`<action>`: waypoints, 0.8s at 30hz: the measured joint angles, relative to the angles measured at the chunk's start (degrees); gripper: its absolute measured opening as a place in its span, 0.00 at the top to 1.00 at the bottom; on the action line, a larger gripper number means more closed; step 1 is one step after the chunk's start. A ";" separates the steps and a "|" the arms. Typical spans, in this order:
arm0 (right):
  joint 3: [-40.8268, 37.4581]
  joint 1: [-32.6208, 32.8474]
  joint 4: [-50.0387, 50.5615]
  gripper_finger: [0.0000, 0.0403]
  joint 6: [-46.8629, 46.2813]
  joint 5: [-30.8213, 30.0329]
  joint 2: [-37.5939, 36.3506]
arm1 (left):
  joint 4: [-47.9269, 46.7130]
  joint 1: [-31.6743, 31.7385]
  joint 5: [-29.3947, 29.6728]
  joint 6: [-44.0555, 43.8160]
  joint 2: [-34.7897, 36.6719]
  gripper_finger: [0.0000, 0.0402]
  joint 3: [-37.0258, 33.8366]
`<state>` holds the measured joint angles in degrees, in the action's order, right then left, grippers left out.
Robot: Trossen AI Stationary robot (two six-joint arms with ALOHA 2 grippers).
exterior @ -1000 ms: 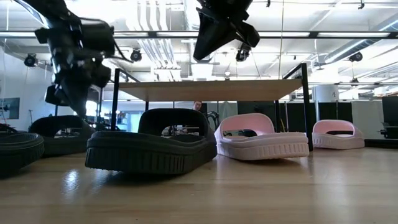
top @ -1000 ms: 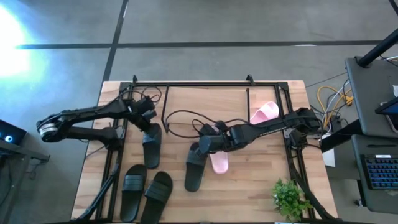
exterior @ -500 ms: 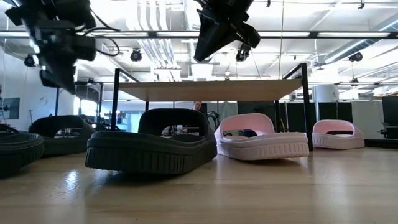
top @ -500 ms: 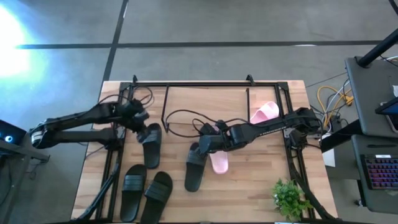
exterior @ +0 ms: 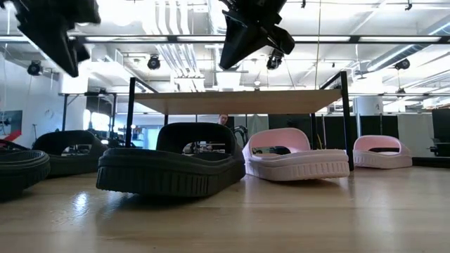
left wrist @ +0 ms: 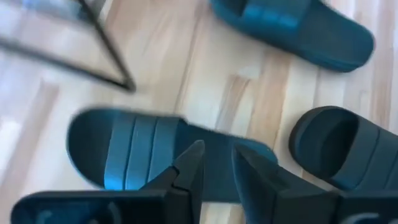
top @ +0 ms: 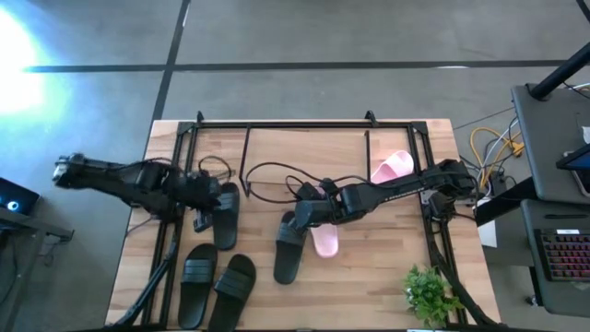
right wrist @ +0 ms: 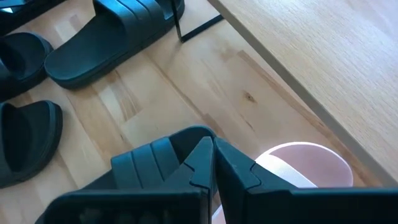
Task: Pick and place slides into the shelf
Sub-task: Put the black slides under the shelf
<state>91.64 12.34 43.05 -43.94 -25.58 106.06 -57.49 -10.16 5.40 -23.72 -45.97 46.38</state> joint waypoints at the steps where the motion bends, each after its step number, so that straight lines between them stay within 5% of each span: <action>1: 0.00 0.00 0.02 0.98 0.02 0.00 0.00 | 0.00 -2.35 1.47 -0.03 -1.27 0.83 1.04; 9: 0.00 -0.39 0.11 0.98 0.52 0.02 0.00 | -5.73 -14.83 4.46 -6.80 -15.49 0.83 3.05; 24: 0.00 -0.48 3.30 0.98 2.64 2.01 0.00 | -12.77 -22.48 14.76 -14.72 -28.83 0.83 15.46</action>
<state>91.64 11.86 46.35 -41.30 -23.57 106.06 -70.26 -32.64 20.17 -38.43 -74.80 61.84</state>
